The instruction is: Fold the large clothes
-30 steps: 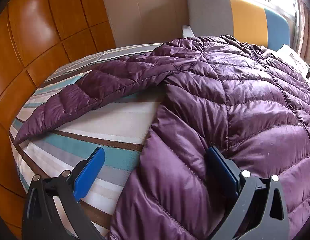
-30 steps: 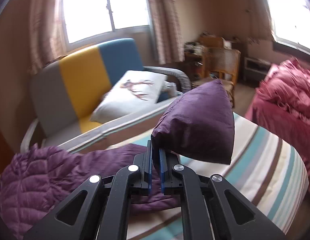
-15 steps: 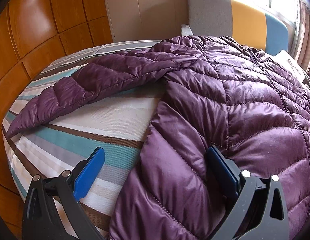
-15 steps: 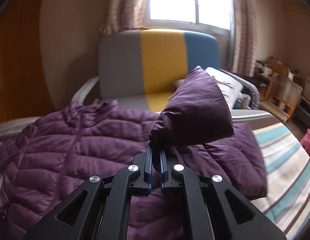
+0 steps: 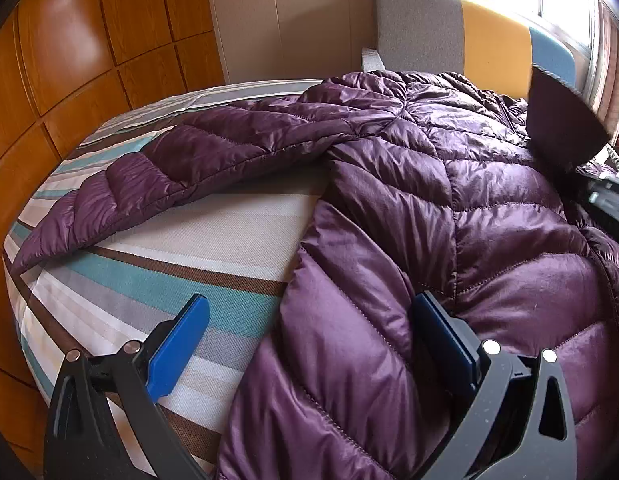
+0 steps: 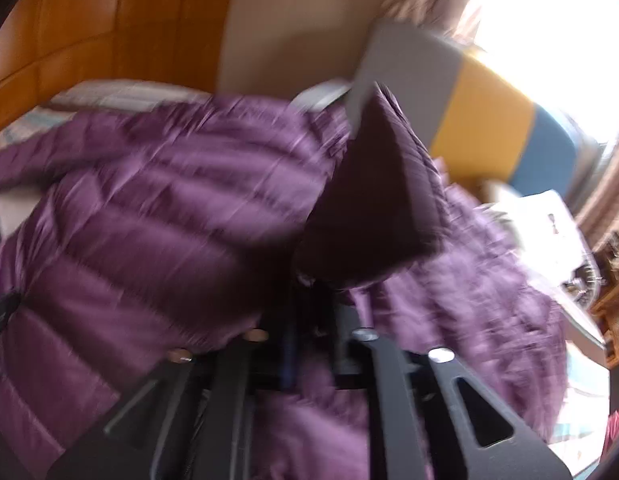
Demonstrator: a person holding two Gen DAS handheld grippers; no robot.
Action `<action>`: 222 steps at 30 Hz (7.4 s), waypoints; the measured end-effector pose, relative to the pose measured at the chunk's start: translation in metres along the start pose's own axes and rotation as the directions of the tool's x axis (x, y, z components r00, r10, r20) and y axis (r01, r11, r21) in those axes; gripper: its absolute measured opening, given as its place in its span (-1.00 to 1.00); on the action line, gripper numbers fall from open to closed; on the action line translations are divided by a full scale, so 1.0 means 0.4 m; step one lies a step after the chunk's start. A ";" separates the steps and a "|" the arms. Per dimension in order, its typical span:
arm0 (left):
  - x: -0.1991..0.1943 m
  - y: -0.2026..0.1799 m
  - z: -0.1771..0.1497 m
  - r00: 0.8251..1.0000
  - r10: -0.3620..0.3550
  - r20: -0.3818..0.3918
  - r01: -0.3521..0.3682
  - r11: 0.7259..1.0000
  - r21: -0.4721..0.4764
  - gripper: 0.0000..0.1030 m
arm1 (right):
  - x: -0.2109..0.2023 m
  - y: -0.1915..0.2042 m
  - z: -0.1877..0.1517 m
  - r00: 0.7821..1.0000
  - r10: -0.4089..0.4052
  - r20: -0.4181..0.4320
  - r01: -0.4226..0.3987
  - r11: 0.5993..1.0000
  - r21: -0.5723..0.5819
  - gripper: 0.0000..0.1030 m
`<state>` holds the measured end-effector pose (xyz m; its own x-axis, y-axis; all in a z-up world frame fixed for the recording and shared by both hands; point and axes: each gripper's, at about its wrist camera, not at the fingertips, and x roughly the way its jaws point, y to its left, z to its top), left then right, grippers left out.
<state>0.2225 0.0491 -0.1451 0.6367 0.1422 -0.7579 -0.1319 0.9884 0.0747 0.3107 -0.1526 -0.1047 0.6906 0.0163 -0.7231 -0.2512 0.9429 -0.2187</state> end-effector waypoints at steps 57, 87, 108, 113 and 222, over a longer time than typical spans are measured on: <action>0.131 -0.255 0.231 0.972 -0.232 -0.027 0.232 0.972 0.018 -0.52 | -0.021 -0.505 -0.216 0.969 -0.194 -0.153 0.247 0.737 0.629 -0.53; -0.004 -0.110 0.112 0.978 -0.207 -0.015 0.206 0.978 -0.034 0.73 | -0.215 -0.243 -0.320 0.969 -0.180 -0.169 0.244 0.814 0.527 -0.53; 0.071 0.589 0.008 0.994 0.069 -0.081 -0.106 0.705 -0.701 0.58 | -0.197 -0.242 -0.332 0.969 -0.186 -0.164 0.245 0.815 0.526 -0.53; 0.082 0.694 -0.018 0.992 0.115 -0.048 -0.109 0.620 -0.777 0.50 | -0.197 -0.242 -0.332 0.968 -0.187 -0.165 0.246 0.815 0.524 -0.53; 0.042 -0.033 0.223 0.983 -0.162 0.090 0.164 0.986 -0.016 0.37 | -0.025 -0.172 -0.009 0.991 -0.098 -0.091 0.124 0.927 0.353 -0.53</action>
<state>0.3027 0.0430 -0.1009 0.7156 -0.0155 -0.6984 -0.0380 0.9974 -0.0610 0.3186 -0.2187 -0.0846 0.6473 -0.1061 -0.7548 0.0921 0.9939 -0.0607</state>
